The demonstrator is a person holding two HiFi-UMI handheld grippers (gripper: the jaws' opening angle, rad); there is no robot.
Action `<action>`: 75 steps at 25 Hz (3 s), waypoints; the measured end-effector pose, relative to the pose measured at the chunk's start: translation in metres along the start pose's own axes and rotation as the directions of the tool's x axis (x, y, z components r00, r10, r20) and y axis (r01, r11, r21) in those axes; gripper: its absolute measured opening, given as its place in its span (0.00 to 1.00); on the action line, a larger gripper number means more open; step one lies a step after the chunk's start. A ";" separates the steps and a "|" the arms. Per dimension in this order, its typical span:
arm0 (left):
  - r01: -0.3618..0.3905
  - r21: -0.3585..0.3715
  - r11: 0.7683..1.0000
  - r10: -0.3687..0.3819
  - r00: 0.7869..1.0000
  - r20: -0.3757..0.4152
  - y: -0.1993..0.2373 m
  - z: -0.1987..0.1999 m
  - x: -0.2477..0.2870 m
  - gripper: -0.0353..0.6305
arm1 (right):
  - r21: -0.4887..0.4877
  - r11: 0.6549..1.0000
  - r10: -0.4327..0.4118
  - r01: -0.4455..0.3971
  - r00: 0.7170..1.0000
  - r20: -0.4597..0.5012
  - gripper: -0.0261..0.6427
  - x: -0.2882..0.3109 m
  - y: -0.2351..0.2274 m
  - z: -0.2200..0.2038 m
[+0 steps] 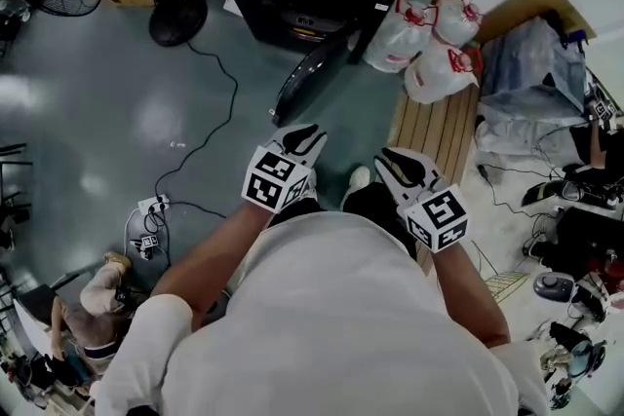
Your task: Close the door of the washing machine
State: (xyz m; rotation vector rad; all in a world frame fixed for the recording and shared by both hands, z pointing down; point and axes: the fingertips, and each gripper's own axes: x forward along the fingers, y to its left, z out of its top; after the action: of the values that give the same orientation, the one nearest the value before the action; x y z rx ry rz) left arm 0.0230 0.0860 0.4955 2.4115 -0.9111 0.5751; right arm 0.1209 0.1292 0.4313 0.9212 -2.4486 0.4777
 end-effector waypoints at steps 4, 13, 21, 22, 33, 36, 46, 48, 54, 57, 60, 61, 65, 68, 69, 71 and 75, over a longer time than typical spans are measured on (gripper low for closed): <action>-0.067 -0.020 0.998 0.066 0.997 -0.033 0.029 0.001 0.030 0.16 | -0.001 0.998 0.056 -0.056 0.998 -0.019 0.16 0.012 -0.032 0.003; -0.298 -0.061 0.953 0.286 0.947 -0.148 0.099 0.001 0.095 0.17 | -0.123 0.965 0.226 -0.231 0.973 -0.054 0.15 0.032 -0.113 0.031; -0.437 -0.029 0.899 0.411 0.864 -0.292 0.147 -0.024 0.132 0.23 | -0.113 0.940 0.309 -0.321 0.945 -0.110 0.17 0.036 -0.158 0.016; -0.442 -0.019 0.897 0.415 0.856 -0.309 0.151 -0.028 0.136 0.23 | -0.109 0.940 0.312 -0.324 0.943 -0.113 0.17 0.036 -0.160 0.015; -0.384 0.119 0.916 0.396 0.811 -0.431 0.196 -0.054 0.170 0.25 | -0.063 0.960 0.261 -0.272 0.954 -0.144 0.16 0.059 -0.185 0.029; -0.355 0.129 0.926 0.373 0.809 -0.454 0.197 -0.060 0.175 0.25 | -0.046 0.964 0.251 -0.260 0.957 -0.148 0.16 0.069 -0.185 0.034; -0.270 0.155 0.950 0.311 0.820 -0.481 0.202 -0.061 0.177 0.24 | -0.010 0.970 0.237 -0.241 0.959 -0.154 0.15 0.094 -0.175 0.048; -0.260 0.165 0.952 0.307 0.821 -0.482 0.207 -0.059 0.176 0.24 | -0.003 0.972 0.233 -0.236 0.961 -0.151 0.15 0.101 -0.172 0.052; -0.214 0.213 0.953 0.294 0.822 -0.488 0.229 -0.055 0.172 0.24 | -0.005 0.976 0.216 -0.220 0.965 -0.150 0.14 0.119 -0.165 0.063; -0.196 0.243 0.950 0.295 0.821 -0.489 0.244 -0.050 0.169 0.24 | 0.001 0.979 0.200 -0.202 0.969 -0.147 0.14 0.127 -0.164 0.072; -0.174 0.280 0.944 0.296 0.820 -0.489 0.259 -0.044 0.168 0.24 | 0.003 0.983 0.183 -0.184 0.972 -0.146 0.14 0.134 -0.163 0.078; -0.168 0.291 0.942 0.297 0.820 -0.489 0.264 -0.043 0.168 0.24 | 0.006 0.984 0.177 -0.178 0.973 -0.146 0.14 0.136 -0.163 0.079; -0.140 0.335 0.932 0.300 0.817 -0.493 0.284 -0.035 0.169 0.25 | 0.028 0.989 0.147 -0.145 0.980 -0.134 0.14 0.145 -0.167 0.086; -0.110 0.380 0.918 0.303 0.814 -0.497 0.299 -0.029 0.169 0.25 | 0.043 0.993 0.119 -0.114 0.985 -0.124 0.14 0.153 -0.168 0.092; -0.099 0.394 0.914 0.303 0.813 -0.497 0.304 -0.026 0.169 0.25 | 0.048 0.993 0.110 -0.105 0.986 -0.122 0.14 0.155 -0.168 0.094; -0.080 0.422 0.903 0.304 0.813 -0.496 0.313 -0.022 0.170 0.25 | 0.058 0.994 0.095 -0.088 0.988 -0.119 0.14 0.158 -0.167 0.096; -0.048 0.475 0.879 0.310 0.815 -0.491 0.330 -0.012 0.173 0.25 | 0.076 0.995 0.066 -0.058 0.991 -0.114 0.14 0.165 -0.168 0.100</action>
State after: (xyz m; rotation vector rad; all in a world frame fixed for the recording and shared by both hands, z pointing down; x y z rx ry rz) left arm -0.0897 -0.2072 0.6959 2.3028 -0.8121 1.6219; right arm 0.0959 -0.1231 0.4643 0.8239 -2.3729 0.6283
